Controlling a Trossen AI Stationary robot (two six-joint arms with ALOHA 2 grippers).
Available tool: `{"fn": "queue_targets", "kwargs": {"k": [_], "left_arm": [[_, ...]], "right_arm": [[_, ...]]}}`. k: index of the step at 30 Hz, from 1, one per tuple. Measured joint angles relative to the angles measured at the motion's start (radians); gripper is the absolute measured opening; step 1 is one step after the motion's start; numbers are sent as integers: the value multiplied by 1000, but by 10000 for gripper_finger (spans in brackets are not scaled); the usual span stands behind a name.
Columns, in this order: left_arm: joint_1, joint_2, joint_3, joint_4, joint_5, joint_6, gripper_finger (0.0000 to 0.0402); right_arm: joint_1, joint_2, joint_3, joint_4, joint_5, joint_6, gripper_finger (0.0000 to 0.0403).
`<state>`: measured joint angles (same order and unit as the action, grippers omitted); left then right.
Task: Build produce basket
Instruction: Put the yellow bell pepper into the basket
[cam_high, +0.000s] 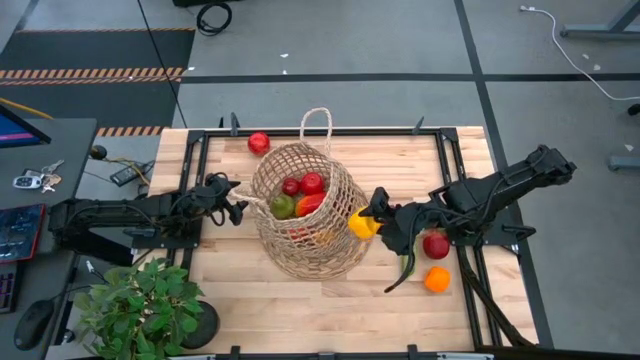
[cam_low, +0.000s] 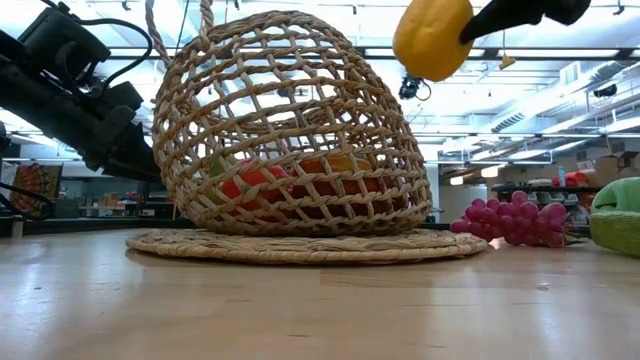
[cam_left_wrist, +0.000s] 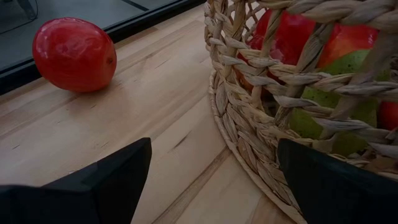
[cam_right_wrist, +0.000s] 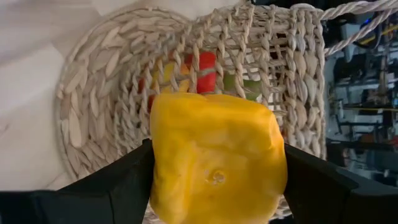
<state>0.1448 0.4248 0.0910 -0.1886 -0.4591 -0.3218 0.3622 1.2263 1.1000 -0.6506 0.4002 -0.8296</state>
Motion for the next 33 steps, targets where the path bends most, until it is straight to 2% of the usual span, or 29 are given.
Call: {"fn": "queue_targets", "kwargs": {"k": [6, 9, 12, 25, 29, 33], "left_arm": [[0, 0, 0, 0, 0, 0, 357], [0, 0, 0, 0, 0, 0, 357], [0, 0, 0, 0, 0, 0, 357], [0, 0, 0, 0, 0, 0, 357], [0, 0, 0, 0, 0, 0, 357], [0, 0, 0, 0, 0, 0, 357]], "right_arm": [[0, 0, 0, 3, -1, 12, 310], [0, 0, 0, 7, -6, 144, 310], [0, 0, 0, 18, -8, 361, 310], [0, 0, 0, 109, -11, 1632, 310], [0, 0, 0, 177, -13, 1869, 310], [0, 0, 0, 287, -12, 1949, 310]]}}
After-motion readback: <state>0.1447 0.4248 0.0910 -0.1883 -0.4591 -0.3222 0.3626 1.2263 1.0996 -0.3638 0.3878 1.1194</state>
